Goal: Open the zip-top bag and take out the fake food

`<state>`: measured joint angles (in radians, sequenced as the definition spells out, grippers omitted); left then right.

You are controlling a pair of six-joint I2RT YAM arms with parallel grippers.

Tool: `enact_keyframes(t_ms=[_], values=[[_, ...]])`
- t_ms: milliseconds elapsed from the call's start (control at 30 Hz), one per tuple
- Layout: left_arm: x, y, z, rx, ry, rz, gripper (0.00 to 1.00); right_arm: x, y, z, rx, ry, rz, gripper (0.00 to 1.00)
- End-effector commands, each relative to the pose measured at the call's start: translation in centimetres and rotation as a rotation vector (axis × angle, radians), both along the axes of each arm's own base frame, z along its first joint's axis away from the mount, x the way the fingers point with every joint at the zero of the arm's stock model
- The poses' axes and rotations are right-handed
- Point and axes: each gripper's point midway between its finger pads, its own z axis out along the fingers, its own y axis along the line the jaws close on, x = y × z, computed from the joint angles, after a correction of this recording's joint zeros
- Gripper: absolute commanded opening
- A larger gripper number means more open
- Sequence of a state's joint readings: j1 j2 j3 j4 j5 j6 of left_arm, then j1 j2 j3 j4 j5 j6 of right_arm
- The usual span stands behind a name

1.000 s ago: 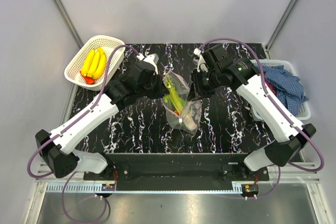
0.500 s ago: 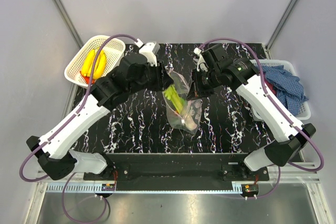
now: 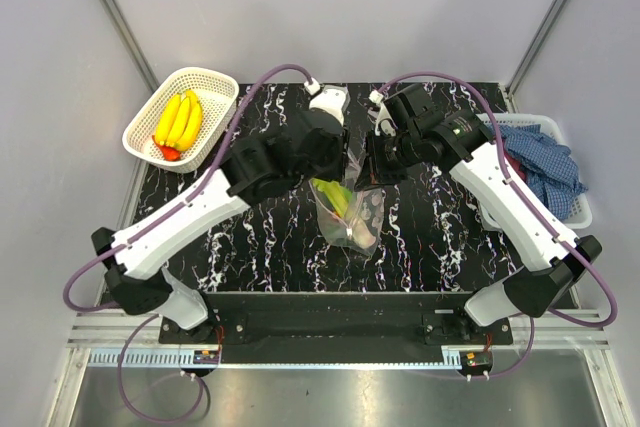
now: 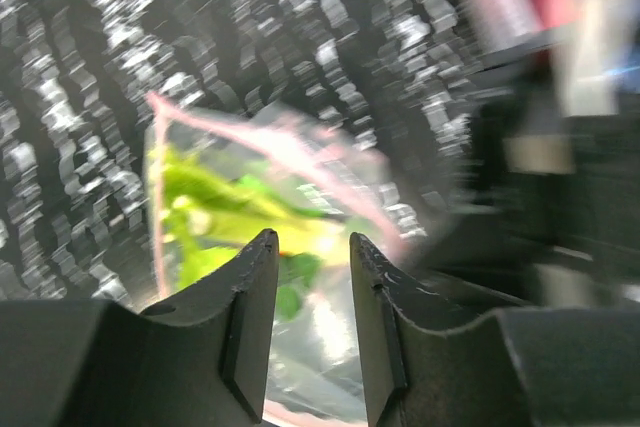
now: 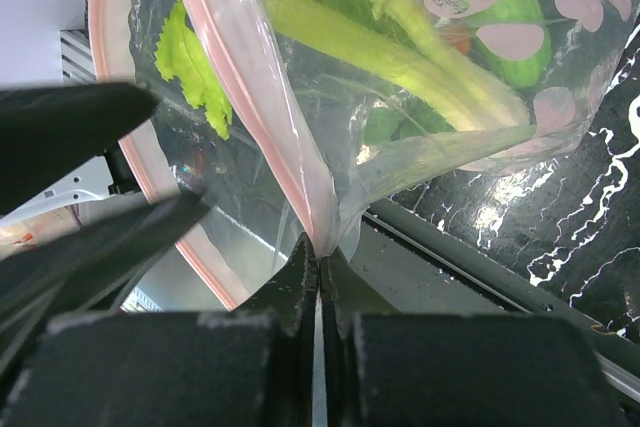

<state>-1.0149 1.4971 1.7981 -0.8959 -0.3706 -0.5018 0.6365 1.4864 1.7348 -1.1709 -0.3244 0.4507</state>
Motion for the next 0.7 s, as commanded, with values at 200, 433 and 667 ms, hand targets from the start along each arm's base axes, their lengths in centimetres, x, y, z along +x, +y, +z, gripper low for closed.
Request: enact_keyframes(t_ms=[200,433,667], values=[[2.0,3.0,-2.7,0.228,-0.052,0.117,0.47,0.3,0.7,1.8,0.062,-0.042,0.002,0.0],[2.4,2.9,-4.5,0.303,-0.042,0.102,0.56,0.0,0.7,1.9,0.068,-0.044,0.006,0.0],[2.9,3.2,-6.5,0.364,0.001,0.103,0.6,-0.1,0.7,2.0,0.075,-0.046,0.006,0.0]])
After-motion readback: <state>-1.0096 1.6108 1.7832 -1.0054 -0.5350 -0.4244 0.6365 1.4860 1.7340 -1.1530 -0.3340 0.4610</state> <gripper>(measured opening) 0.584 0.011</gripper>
